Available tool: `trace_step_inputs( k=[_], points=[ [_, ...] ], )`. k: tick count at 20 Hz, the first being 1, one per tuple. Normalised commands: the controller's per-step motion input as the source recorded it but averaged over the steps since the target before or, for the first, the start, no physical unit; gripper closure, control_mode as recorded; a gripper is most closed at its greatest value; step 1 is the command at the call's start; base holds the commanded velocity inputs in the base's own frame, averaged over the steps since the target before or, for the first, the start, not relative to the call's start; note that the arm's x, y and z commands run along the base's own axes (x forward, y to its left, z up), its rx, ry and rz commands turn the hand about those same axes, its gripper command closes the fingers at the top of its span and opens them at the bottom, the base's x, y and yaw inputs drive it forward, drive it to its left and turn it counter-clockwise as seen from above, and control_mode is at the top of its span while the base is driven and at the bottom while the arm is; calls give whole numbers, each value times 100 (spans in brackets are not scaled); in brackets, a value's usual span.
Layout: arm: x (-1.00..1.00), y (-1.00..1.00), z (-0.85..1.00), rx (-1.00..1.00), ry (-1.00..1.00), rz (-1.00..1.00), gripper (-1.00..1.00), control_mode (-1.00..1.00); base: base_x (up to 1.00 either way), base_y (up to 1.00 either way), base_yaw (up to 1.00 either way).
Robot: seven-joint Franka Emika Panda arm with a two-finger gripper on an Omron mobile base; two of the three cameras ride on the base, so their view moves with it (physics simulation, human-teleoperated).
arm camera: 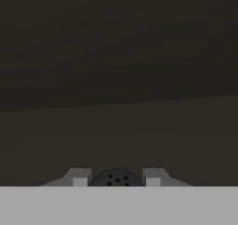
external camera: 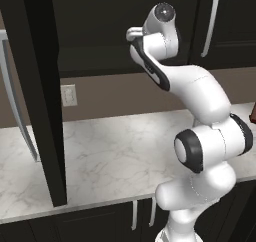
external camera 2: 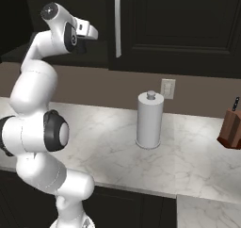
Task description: The dining table condiment station is running low on shaker. Refill the condiment station by opening the cabinet and taking the shaker from the cabinet and placing it on the dining table.
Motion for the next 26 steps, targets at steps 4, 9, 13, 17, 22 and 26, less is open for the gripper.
trace_step_inputs(
  k=[4,9,13,17,22,26],
  points=[
    [-100,15,0,-5,10,0,100,-100,0,0,0],
    [-100,5,0,-5,9,2,100,-100,0,0,0],
    [-100,-15,0,0,3,7,100,-100,0,0,0],
    [-100,-28,-3,0,1,10,100,-100,0,0,0],
    [-98,-33,-20,0,2,12,100,-100,0,0,0],
    [-82,-48,-24,0,5,9,100,-100,0,0,0]
  ],
)
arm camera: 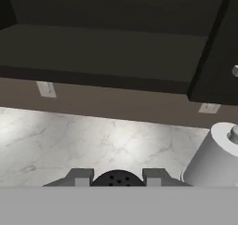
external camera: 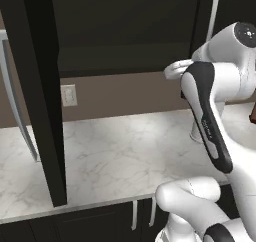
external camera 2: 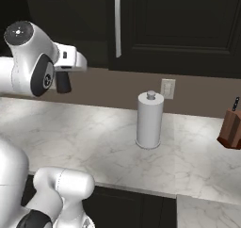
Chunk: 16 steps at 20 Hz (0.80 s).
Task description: The dining table condiment station is running low on shaker. Refill the condiment station by opening the cabinet and taking the shaker from the cabinet and placing it on the dining table.
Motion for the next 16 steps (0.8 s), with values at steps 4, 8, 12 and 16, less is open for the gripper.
trace_step_inputs(
  k=[4,8,12,16],
  points=[
    [-58,-37,-27,0,5,4,100,-100,0,0,0],
    [-8,-7,-5,0,0,0,100,-100,0,0,0],
    [0,0,0,0,0,0,100,-100,0,0,0],
    [0,0,0,0,0,0,100,100,-40,0,14]
  ],
)
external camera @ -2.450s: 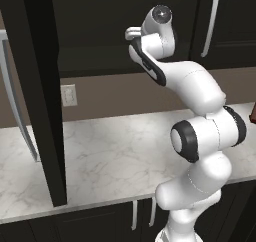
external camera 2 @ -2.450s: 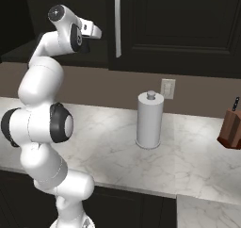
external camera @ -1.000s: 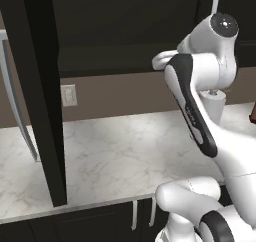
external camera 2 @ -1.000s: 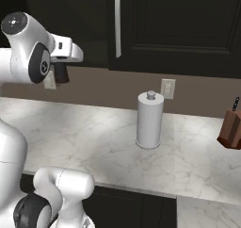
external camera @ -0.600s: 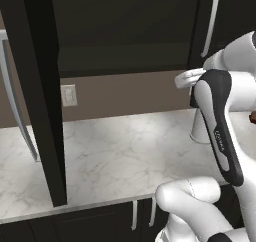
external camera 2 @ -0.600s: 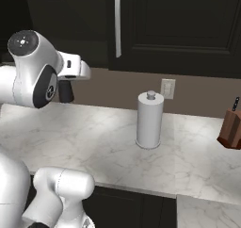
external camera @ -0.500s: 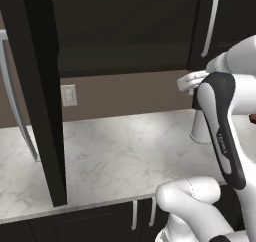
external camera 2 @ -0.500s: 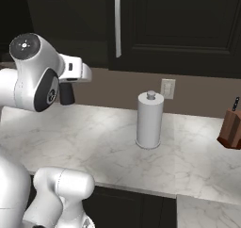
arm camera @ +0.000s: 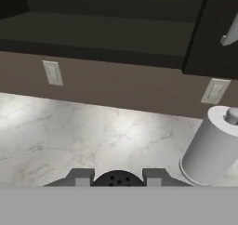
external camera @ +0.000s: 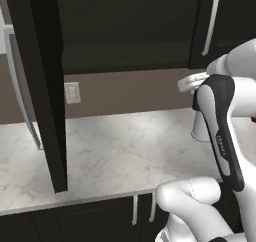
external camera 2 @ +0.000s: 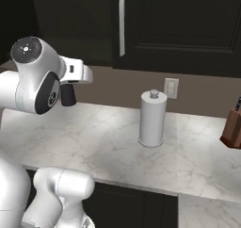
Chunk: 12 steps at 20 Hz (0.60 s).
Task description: The dining table condiment station is running low on shaker. Refill the condiment station by opening the cabinet and taking the shaker from the cabinet and placing it on the dining table.
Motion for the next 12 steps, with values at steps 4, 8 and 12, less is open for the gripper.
trace_step_inputs(
  k=[4,8,12],
  points=[
    [0,0,0,0,0,0,100,100,-77,0,43],
    [0,0,0,0,0,0,100,100,-90,2,59],
    [0,0,0,0,0,0,100,100,-72,21,72]
  ],
)
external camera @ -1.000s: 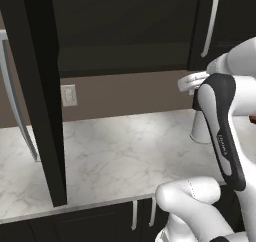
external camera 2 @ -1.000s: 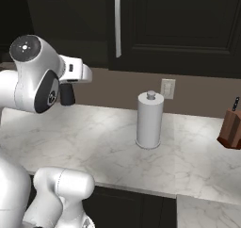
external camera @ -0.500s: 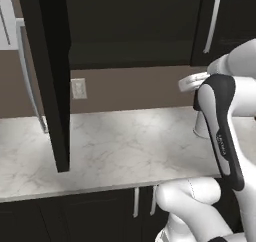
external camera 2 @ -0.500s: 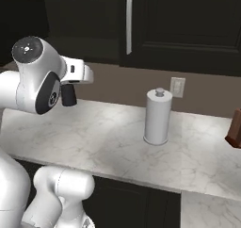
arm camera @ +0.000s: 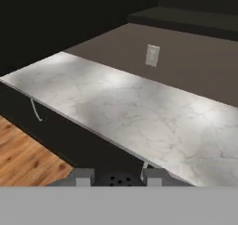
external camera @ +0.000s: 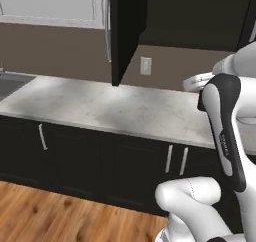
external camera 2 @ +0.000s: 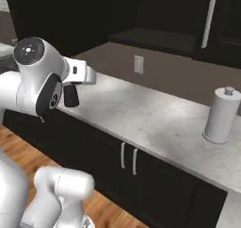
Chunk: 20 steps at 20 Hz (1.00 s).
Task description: The dining table condiment station is running low on shaker. Refill the condiment station by opening the cabinet and taking the shaker from the cabinet and placing it on the dining table.
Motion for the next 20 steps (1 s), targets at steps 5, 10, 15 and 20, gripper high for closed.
trace_step_inputs(
  k=[5,10,15,20],
  points=[
    [0,0,0,0,0,0,100,100,-12,45,77],
    [0,0,0,0,0,0,100,100,12,55,74],
    [0,0,0,0,0,0,100,100,41,56,68],
    [0,0,0,0,0,0,100,100,52,55,64]
  ],
)
